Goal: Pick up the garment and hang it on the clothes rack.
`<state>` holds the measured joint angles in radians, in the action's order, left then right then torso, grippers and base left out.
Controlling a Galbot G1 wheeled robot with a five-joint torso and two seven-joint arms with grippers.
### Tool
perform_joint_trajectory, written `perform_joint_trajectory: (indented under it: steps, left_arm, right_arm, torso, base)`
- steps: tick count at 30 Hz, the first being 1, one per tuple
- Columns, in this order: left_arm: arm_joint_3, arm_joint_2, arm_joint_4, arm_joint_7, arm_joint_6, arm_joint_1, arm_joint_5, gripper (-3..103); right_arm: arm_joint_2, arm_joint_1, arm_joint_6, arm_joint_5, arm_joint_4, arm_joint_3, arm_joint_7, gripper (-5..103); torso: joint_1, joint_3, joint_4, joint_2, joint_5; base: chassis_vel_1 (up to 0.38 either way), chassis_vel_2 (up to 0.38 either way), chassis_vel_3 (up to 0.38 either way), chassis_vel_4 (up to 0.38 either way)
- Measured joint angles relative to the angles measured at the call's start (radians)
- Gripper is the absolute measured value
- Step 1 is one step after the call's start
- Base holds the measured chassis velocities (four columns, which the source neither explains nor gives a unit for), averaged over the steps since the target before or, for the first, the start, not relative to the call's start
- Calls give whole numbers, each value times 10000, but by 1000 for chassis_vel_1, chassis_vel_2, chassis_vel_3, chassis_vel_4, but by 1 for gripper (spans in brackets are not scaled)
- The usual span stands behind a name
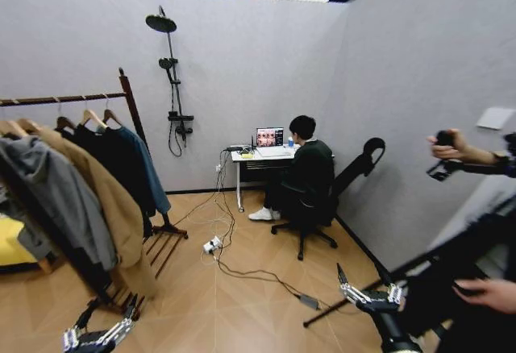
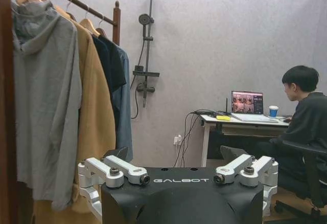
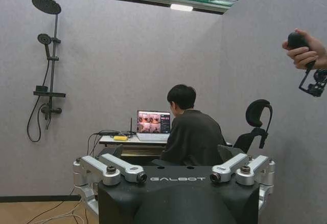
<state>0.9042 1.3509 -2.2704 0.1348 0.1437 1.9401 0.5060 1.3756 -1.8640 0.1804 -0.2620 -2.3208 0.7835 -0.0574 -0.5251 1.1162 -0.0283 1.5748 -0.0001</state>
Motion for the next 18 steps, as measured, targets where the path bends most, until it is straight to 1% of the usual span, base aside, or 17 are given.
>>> perform_joint_trajectory:
  steps: [2, 4, 7, 8, 14, 18]
  left_arm:
    - [0, -1, 0, 0, 0, 0, 0, 100]
    - [0, 0, -1, 3, 0, 0, 0, 100]
    - [0, 0, 0, 3, -1, 0, 1, 100]
    - [0, 0, -1, 2, 0, 0, 0, 100]
    - [0, 0, -1, 3, 0, 0, 0, 100]
    - [0, -1, 0, 2, 0, 0, 1, 100]
  right_arm:
    - [0, 0, 0, 0, 0, 0, 0, 100]
    - [0, -6, 0, 0, 0, 1, 0, 100]
    - [0, -1, 0, 0, 0, 1, 0, 100]
    - [0, 4, 0, 0, 0, 0, 0, 100]
    - [0, 6, 0, 0, 0, 1, 0, 100]
    - [0, 5, 0, 0, 0, 0, 0, 100]
  torso:
    - [-1, 1, -1, -1, 0]
    - [1, 0, -6, 1, 2]
    - [-3, 3, -4, -4, -1]
    - [-10, 6, -1, -8, 4]
    - [-23, 9, 0, -14, 3]
    - [-17, 6, -2, -11, -2]
  base:
    - [222, -146, -198, 260]
    - [87, -58, -151, 94]
    - [0, 0, 0, 0]
    - [-48, 42, 53, -9]
    - [-54, 65, 62, -59]
    - [37, 44, -15, -71]
